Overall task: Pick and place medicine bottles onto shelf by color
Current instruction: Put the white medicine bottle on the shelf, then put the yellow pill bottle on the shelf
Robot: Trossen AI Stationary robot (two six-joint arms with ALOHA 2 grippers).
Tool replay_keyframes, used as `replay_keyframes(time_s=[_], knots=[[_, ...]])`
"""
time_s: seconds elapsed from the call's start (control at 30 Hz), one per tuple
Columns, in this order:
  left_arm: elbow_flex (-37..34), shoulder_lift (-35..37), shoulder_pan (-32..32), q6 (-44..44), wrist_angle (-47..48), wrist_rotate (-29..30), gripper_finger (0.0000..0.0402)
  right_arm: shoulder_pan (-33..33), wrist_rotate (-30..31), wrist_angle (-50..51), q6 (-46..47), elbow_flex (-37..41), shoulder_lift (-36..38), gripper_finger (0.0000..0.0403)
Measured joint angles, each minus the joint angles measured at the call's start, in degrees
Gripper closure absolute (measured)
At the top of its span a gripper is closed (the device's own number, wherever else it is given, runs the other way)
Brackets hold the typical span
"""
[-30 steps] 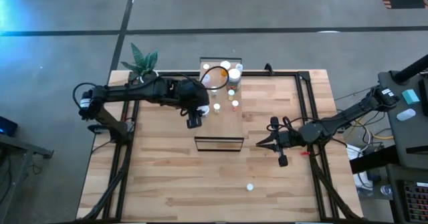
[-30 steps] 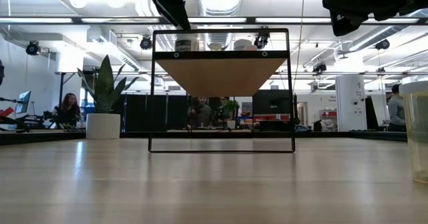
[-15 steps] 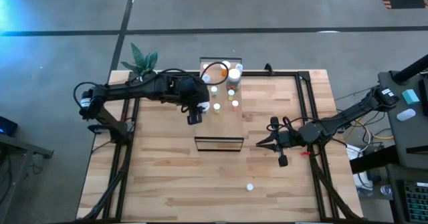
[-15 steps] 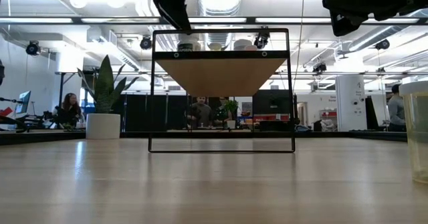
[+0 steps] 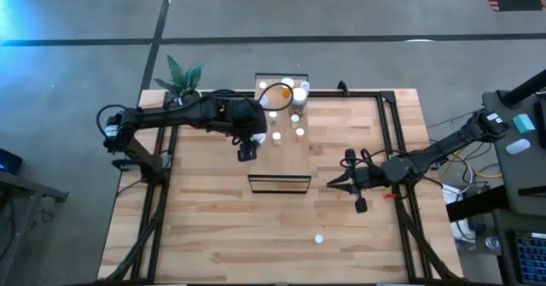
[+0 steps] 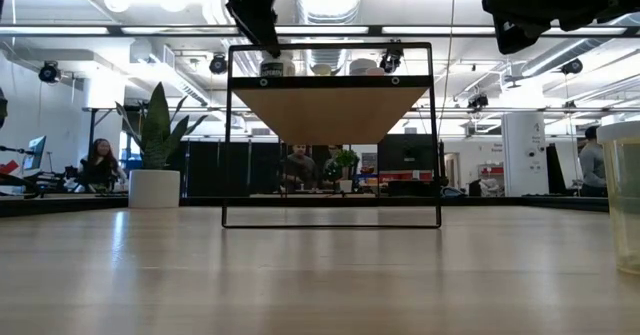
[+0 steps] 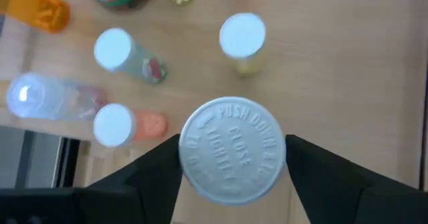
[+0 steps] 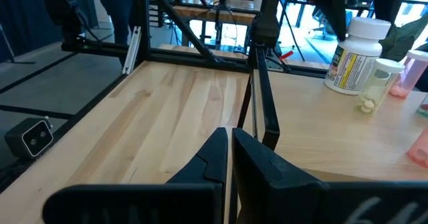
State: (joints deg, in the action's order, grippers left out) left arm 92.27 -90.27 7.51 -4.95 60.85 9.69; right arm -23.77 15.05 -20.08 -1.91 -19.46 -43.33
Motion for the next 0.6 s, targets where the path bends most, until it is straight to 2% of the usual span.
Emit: replay_keyframes(time_s=[0.17, 0.6], knots=[[1.88, 0.23, -0.06, 0.00, -0.30, -0.77, 0.0142, 0.01, 0.00, 0.00, 0.85, 0.00, 0.00, 0.0390], [3.38, 0.75, -0.46, -3.15, -0.87, -0.57, 0.0139, 0.02, 0.04, -0.27, -0.62, 0.00, 0.04, 0.0390]])
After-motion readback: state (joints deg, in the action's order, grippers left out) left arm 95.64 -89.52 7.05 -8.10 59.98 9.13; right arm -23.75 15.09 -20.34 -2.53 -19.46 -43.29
